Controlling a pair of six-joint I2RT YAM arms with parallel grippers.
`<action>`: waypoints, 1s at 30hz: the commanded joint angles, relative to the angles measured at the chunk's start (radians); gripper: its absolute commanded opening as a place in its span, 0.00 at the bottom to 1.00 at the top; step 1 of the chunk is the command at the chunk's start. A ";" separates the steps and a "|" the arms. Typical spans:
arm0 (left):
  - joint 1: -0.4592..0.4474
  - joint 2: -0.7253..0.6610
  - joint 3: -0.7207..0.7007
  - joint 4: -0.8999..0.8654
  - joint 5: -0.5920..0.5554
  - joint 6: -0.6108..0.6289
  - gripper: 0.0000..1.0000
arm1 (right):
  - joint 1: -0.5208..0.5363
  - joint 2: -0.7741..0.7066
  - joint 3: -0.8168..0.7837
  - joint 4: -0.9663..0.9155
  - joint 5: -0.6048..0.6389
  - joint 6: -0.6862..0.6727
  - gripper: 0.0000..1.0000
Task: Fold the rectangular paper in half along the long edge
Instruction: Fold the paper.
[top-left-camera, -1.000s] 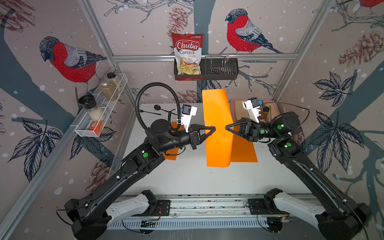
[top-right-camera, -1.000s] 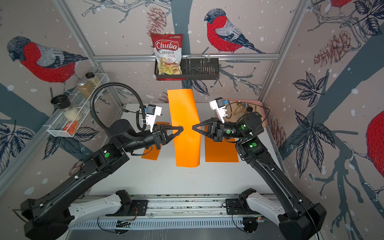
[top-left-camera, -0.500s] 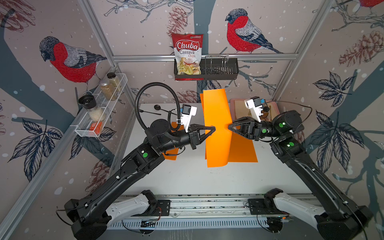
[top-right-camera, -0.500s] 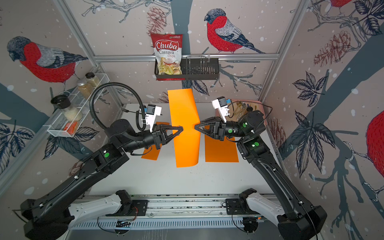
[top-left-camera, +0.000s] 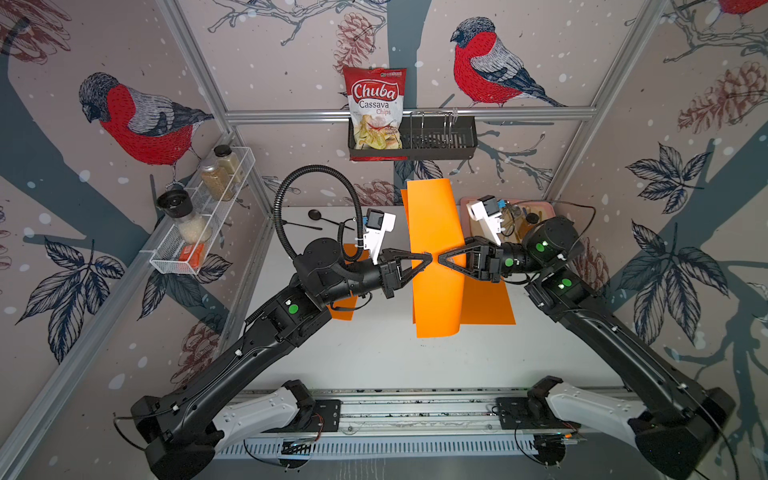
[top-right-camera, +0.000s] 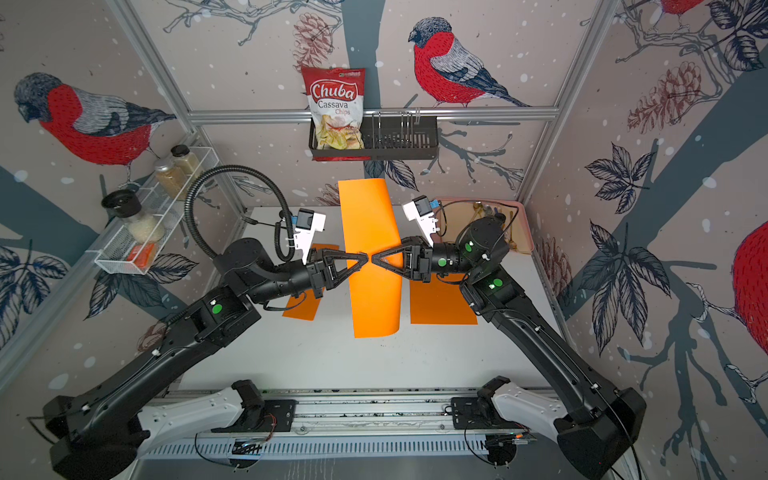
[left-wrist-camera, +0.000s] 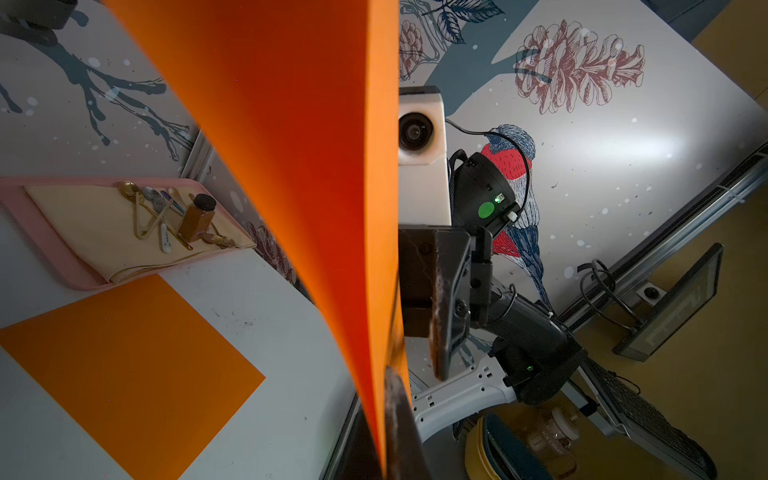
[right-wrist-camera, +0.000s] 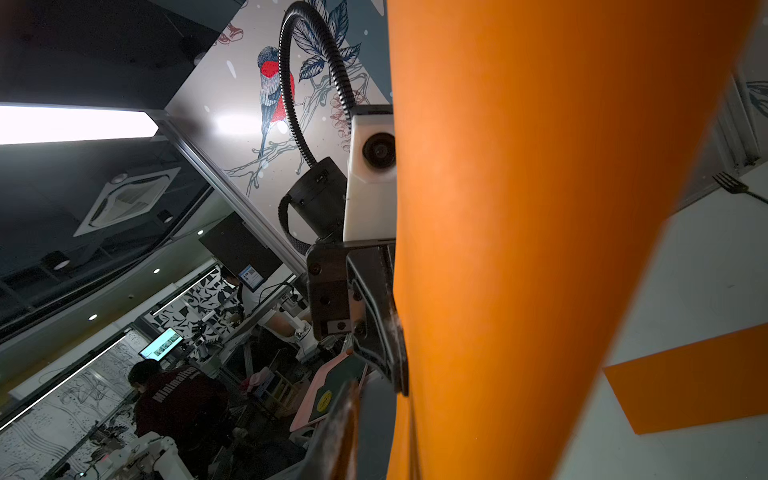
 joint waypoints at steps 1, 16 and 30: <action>0.002 -0.002 -0.004 0.049 0.016 0.000 0.00 | 0.009 0.009 0.011 0.048 0.016 -0.009 0.24; 0.002 -0.006 -0.006 0.042 0.012 0.003 0.00 | 0.014 -0.002 0.024 -0.043 0.031 -0.076 0.00; 0.002 -0.015 0.006 0.034 0.012 0.007 0.00 | -0.107 -0.034 0.019 -0.038 -0.007 -0.024 0.12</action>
